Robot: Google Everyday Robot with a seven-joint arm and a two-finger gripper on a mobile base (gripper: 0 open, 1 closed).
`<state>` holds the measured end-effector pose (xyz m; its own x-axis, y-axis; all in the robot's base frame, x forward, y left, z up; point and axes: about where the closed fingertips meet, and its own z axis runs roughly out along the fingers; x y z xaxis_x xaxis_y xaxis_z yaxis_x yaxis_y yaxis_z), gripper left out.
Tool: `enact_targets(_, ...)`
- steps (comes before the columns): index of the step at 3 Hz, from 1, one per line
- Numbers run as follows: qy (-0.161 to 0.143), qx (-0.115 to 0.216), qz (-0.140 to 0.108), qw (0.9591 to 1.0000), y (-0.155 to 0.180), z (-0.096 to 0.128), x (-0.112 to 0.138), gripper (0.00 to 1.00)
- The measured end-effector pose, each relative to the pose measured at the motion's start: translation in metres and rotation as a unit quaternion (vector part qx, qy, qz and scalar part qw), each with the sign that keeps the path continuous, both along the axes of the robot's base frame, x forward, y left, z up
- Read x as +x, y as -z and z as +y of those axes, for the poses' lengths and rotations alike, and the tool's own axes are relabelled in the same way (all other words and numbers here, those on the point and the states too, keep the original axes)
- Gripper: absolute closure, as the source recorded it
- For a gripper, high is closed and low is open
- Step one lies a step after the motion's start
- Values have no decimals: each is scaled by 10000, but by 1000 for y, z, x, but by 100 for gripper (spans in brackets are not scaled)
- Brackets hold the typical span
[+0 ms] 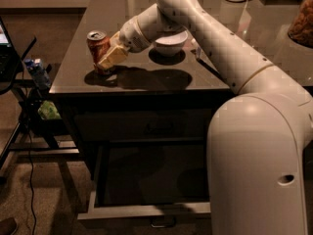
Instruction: Place coke can into middle drawer
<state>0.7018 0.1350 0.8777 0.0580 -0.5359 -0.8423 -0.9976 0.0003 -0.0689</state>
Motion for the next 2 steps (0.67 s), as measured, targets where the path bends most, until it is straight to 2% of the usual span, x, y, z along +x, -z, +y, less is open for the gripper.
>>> enact_targets(1,99,22,-116,9999,-9,-8,-14,100)
enact_targets(2,302,-157,-109,9994,0,-28,-72,100)
